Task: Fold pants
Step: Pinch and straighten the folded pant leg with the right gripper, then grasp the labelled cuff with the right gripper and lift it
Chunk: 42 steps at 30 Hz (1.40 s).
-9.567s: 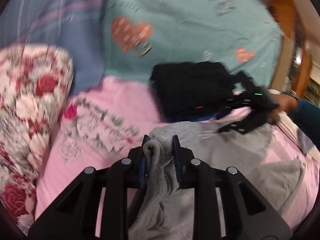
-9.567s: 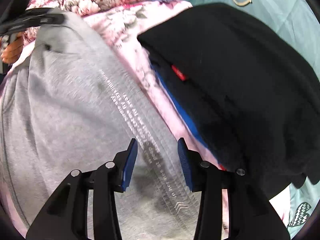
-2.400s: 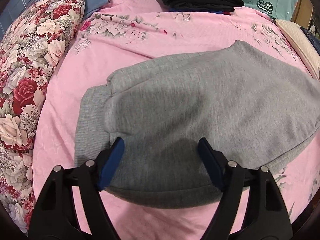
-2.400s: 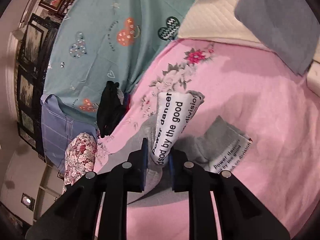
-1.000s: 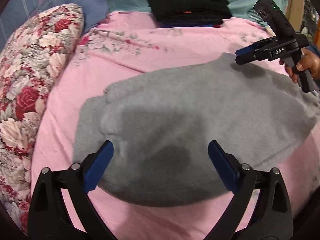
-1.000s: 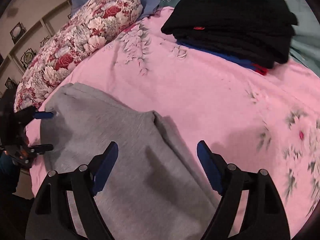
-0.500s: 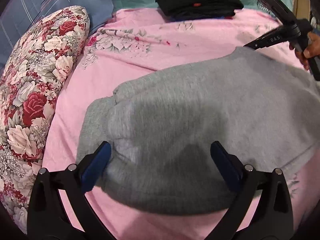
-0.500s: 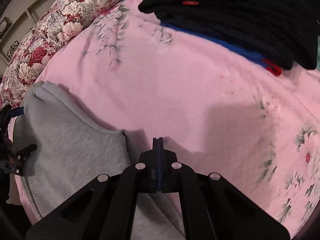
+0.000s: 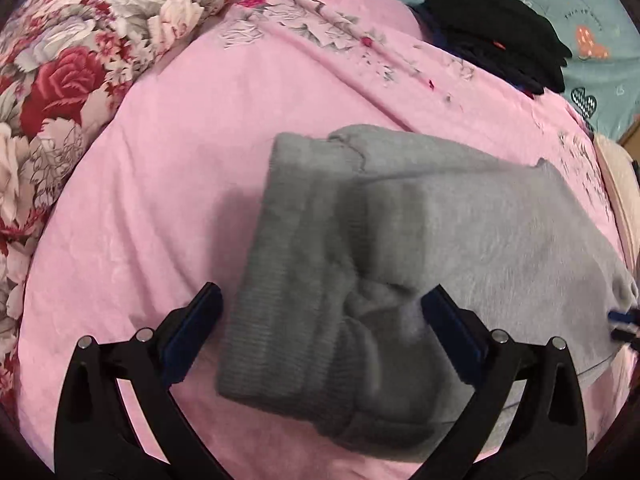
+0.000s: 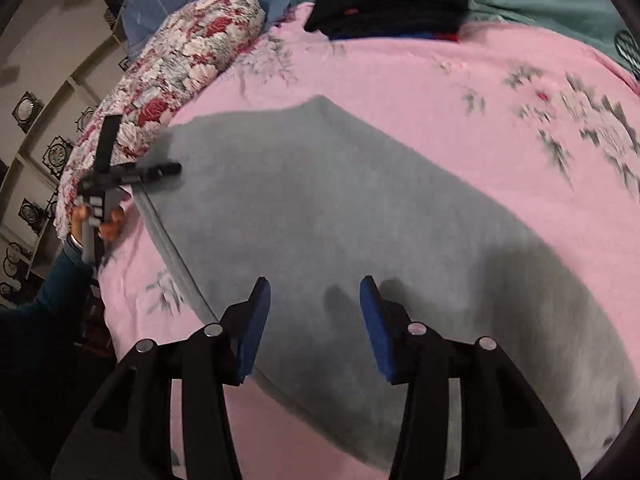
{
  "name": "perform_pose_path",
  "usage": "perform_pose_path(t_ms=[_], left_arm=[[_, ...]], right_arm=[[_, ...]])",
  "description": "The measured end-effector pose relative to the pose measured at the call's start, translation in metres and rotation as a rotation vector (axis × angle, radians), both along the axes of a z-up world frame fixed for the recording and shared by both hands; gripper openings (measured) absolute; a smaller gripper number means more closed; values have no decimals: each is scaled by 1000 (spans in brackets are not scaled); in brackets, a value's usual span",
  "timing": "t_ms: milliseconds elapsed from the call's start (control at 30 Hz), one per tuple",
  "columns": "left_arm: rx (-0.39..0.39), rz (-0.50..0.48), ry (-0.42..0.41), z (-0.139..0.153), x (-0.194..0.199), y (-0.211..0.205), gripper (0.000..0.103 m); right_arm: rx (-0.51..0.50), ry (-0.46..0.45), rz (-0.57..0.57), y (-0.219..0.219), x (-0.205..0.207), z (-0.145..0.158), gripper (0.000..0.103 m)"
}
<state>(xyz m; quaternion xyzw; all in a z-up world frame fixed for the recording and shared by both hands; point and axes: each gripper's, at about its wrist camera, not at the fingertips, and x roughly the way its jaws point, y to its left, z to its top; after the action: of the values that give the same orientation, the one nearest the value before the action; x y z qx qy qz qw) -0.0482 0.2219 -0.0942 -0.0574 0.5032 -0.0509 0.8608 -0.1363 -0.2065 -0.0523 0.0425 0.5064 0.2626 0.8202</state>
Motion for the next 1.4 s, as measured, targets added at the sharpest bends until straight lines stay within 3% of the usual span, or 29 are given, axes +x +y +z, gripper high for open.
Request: perform_pose_path(t_ms=[67, 133, 233, 267, 333, 400, 467, 533, 667, 733, 867, 967, 1200, 1300, 1367, 1400], left_arm=[[59, 6, -33, 8, -8, -1, 101], [106, 15, -69, 21, -18, 0, 101], [76, 34, -121, 45, -27, 10, 101], [60, 37, -135, 51, -29, 11, 101], [20, 20, -154, 60, -33, 6, 101], [9, -27, -163, 63, -34, -11, 101], [35, -85, -167, 61, -37, -33, 101], [81, -163, -162, 52, -39, -63, 101], [169, -261, -122, 27, -40, -103, 101], [277, -257, -98, 11, -37, -113, 101], [225, -247, -91, 10, -35, -105, 101], [239, -249, -93, 9, -36, -106, 101], [230, -242, -88, 11, -36, -106, 101], [221, -243, -86, 11, -35, -107, 101], [215, -239, -86, 13, -34, -106, 101], [206, -238, -86, 14, -35, -105, 101]], right_arm=[[-31, 66, -81, -26, -17, -22, 47], [67, 39, -163, -59, -38, -23, 46], [36, 18, -368, -107, -68, -7, 49], [68, -22, -449, -129, -84, 3, 49], [234, -70, -636, -178, -117, 16, 66], [347, -75, -818, -217, -145, 15, 73], [433, -43, -963, -247, -168, 2, 73], [498, 3, -1019, -260, -178, -14, 73], [520, 62, -987, -255, -165, -30, 73], [498, 81, -991, -253, -154, -36, 73], [434, 82, -1017, -264, -150, -40, 73], [430, 63, -1005, -269, -141, -44, 74], [506, 42, -965, -277, -133, -48, 79], [469, 33, -915, -273, -136, -46, 75], [458, 17, -894, -275, -132, -48, 63], [440, 20, -892, -277, -129, -51, 50]])
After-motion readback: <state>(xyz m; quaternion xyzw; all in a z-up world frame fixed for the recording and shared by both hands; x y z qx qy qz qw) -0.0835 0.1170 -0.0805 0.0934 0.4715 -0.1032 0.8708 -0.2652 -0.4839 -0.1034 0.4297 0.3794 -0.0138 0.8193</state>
